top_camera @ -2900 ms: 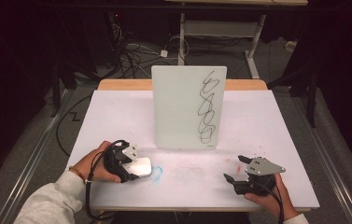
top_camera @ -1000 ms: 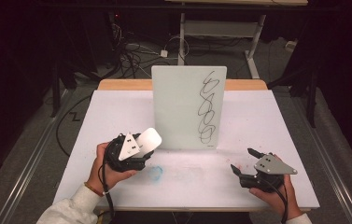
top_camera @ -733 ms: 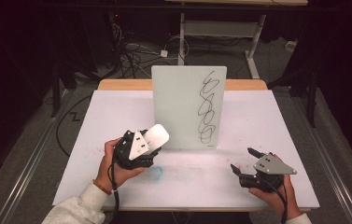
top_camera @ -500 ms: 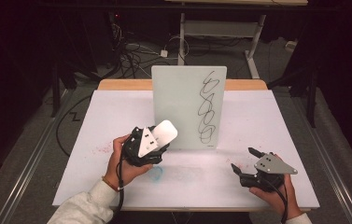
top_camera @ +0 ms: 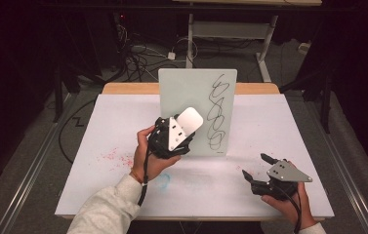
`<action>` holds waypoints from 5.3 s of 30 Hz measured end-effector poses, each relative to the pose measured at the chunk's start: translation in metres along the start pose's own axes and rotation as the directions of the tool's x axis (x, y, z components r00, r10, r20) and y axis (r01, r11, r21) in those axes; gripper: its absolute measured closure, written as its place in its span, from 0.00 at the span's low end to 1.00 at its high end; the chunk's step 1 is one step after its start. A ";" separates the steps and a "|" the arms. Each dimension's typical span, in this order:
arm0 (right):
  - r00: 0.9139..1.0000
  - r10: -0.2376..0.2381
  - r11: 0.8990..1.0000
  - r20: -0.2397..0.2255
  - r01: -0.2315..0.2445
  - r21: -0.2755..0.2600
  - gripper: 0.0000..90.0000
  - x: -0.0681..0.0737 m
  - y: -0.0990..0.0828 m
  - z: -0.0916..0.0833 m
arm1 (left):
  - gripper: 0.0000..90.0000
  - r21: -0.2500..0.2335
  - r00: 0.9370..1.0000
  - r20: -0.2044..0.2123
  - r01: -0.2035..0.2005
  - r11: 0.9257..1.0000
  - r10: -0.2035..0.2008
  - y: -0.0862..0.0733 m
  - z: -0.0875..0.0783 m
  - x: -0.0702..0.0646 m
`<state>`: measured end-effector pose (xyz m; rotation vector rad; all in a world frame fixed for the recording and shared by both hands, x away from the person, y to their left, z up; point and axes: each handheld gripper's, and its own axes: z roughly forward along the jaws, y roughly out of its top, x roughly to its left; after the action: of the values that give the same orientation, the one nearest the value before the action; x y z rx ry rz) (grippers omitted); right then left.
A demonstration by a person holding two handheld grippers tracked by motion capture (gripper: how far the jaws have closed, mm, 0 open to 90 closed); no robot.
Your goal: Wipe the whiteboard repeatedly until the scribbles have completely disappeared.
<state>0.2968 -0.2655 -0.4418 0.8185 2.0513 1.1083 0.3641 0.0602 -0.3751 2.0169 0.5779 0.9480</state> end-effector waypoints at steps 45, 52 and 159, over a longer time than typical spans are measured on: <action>1.000 -0.005 1.000 -0.015 0.005 0.018 0.23 -0.001 -0.003 0.001 | 0.32 -0.021 0.969 -0.190 -0.164 0.986 0.157 0.083 0.068 -0.026; 1.000 -0.010 1.000 -0.023 0.011 0.022 0.23 0.001 -0.003 0.002 | 0.32 -0.002 0.963 -0.196 -0.188 0.982 0.184 0.053 0.073 -0.053; 0.998 -0.043 0.997 -0.050 0.046 0.063 0.24 0.005 -0.005 0.007 | 0.32 0.163 0.876 -0.169 -0.427 0.890 0.451 -0.028 0.088 -0.125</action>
<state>0.2977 -0.2607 -0.4506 0.7803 2.1449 1.0528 0.3549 -0.0508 -0.4837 2.2250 0.2855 1.4353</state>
